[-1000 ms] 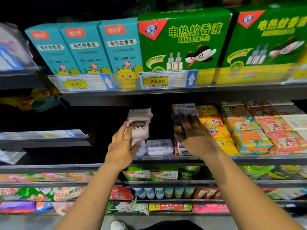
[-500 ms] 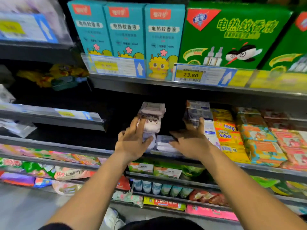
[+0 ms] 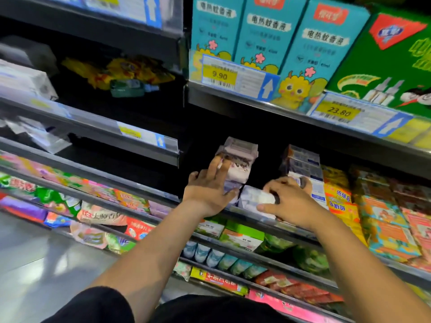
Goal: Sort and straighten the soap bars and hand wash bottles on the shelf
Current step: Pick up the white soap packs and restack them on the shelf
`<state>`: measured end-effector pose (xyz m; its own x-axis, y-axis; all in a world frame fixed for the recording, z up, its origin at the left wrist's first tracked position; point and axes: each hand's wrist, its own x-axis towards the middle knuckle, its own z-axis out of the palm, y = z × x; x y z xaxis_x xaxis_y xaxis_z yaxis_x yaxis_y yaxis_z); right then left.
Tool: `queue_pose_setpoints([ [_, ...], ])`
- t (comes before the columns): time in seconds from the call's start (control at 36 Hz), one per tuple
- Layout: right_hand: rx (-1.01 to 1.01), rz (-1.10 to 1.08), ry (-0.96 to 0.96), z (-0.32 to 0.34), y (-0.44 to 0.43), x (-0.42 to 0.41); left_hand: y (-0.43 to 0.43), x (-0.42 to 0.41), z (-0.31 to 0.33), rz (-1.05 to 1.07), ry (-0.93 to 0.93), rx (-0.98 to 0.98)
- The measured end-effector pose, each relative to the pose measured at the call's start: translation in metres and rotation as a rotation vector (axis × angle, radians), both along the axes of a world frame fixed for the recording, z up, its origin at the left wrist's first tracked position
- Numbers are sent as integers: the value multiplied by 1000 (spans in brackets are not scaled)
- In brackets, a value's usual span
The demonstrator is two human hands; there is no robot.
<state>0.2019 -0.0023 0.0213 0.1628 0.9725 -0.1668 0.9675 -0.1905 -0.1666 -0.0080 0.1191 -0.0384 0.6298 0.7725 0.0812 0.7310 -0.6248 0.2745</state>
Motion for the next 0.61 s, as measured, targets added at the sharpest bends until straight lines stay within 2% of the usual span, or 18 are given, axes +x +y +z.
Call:
queue_pose_setpoints([
  [0.22, 26, -39, 178, 3, -1, 1, 0, -1, -4, 5, -11, -14],
  [0.33, 67, -95, 473, 8, -5, 0, -1, -2, -1, -14, 14, -28],
  [0.47, 219, -151, 722, 24, -11, -5, -1, -2, 2, -28, 2, -30],
  [0.56, 339, -154, 778, 34, -17, -12, -1, -2, 4, -27, -25, -62],
  [0.61, 436, -175, 816, 40, -23, -17, -5, -3, 12, -10, -116, -115],
])
